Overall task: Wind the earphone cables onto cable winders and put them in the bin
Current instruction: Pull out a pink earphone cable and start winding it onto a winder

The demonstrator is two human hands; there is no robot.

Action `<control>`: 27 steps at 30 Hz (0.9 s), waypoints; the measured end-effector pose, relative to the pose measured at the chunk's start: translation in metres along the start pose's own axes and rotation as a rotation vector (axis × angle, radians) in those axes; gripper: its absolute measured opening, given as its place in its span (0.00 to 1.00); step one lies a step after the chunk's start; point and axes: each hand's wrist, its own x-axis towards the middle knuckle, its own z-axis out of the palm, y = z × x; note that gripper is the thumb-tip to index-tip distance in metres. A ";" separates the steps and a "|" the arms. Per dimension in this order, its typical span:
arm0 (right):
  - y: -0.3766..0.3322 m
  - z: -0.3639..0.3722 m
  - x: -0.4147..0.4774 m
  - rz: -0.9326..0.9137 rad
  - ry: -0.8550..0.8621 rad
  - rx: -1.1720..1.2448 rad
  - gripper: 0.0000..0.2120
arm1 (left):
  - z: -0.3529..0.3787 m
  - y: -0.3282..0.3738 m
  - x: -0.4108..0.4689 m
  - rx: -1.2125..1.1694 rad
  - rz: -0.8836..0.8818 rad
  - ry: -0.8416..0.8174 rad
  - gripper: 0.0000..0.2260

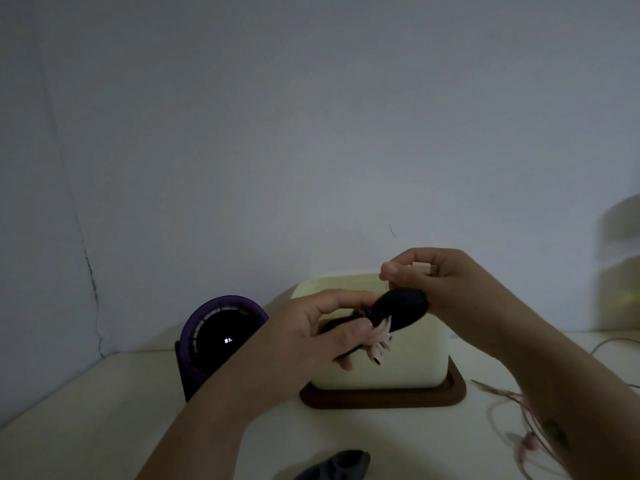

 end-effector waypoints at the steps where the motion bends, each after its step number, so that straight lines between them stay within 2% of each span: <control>1: 0.001 0.001 0.000 0.024 -0.021 0.033 0.11 | 0.001 0.001 0.000 0.000 -0.005 0.008 0.12; 4: 0.003 0.005 -0.001 0.027 -0.064 -0.032 0.13 | 0.002 0.001 0.003 0.028 -0.012 0.088 0.19; 6: 0.003 0.008 -0.001 0.002 -0.023 -0.096 0.14 | 0.003 0.001 0.005 0.025 0.001 0.182 0.21; 9: -0.001 0.012 -0.001 -0.047 0.048 -0.201 0.09 | 0.004 0.003 0.007 -0.036 0.040 0.317 0.24; 12: 0.002 0.017 0.000 -0.078 0.142 -0.273 0.07 | 0.010 -0.001 0.012 -0.239 0.024 0.411 0.26; 14: 0.004 0.022 -0.001 -0.083 0.190 -0.314 0.07 | 0.015 -0.004 0.015 -0.419 0.000 0.451 0.24; 16: 0.005 0.026 -0.002 -0.088 0.208 -0.306 0.07 | 0.021 -0.004 0.016 -0.585 -0.049 0.428 0.20; 19: 0.008 0.027 -0.002 -0.103 0.215 -0.320 0.08 | 0.025 -0.003 0.015 -0.709 -0.115 0.354 0.20; 23: 0.009 0.023 -0.002 -0.101 0.222 -0.332 0.06 | 0.024 0.001 0.013 -0.743 -0.143 0.321 0.17; 27: 0.003 0.017 -0.002 -0.048 0.142 -0.177 0.06 | 0.020 -0.001 0.015 -0.696 -0.166 0.311 0.16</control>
